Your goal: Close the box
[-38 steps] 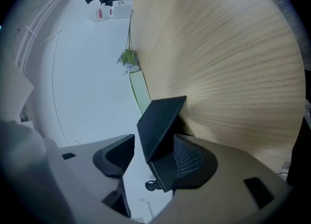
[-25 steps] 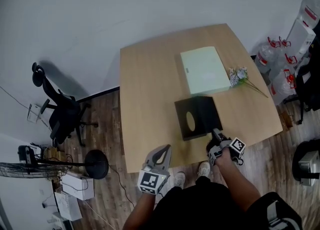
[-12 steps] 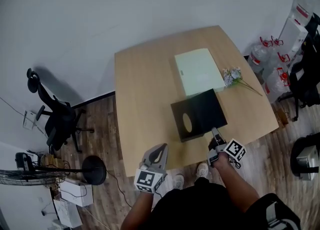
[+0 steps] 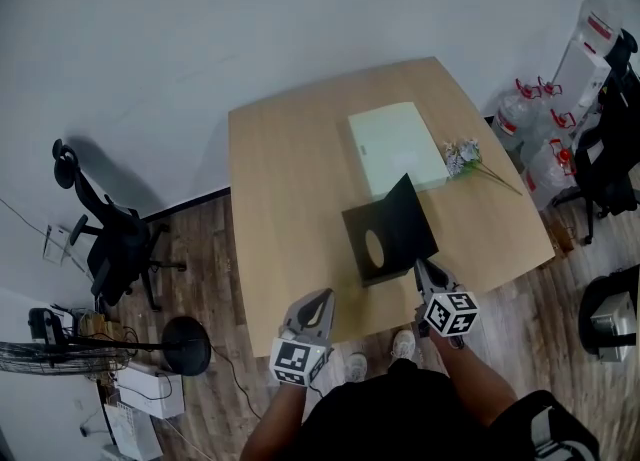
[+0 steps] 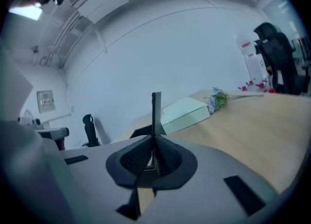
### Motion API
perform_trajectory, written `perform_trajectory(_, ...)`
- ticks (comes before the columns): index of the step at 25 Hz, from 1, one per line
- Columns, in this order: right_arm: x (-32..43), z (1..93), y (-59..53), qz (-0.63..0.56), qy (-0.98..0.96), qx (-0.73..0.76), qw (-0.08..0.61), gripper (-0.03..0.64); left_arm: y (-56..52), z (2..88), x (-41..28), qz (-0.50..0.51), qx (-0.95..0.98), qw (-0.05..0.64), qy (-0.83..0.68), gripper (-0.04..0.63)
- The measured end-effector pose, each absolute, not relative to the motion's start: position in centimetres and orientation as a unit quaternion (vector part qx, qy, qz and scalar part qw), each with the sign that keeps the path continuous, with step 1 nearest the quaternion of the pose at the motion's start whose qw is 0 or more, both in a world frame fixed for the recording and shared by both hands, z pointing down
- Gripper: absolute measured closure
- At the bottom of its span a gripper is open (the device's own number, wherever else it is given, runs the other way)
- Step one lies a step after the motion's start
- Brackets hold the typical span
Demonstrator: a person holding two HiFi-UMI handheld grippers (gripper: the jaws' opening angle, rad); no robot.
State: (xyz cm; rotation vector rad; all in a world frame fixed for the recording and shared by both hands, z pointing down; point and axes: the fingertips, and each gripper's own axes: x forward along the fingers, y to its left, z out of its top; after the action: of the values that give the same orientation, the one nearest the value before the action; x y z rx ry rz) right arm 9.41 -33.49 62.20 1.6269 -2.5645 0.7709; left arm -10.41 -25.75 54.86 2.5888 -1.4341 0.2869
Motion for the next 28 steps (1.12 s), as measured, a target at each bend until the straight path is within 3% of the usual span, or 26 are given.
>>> perform_trajectory(15,3.4,61.9,-31.7,-0.108,-0.848,0.446,0.263,0.578,-25.4,55.8,-12.0,0.098,0.859,0.093,-0.494,0.580)
perform_trajectory(24,1.1,64.5,-30.8,-0.265,-0.815,0.361,0.369,0.561,-25.1,56.1,-13.4,0.100,0.850,0.101,-0.508,0.580)
perform_trajectory(28,0.7,64.6,-30.4,-0.285,-0.816,0.340,0.370,0.548,-24.7,56.0,-13.9,0.099,0.848,0.102,-0.510,0.580)
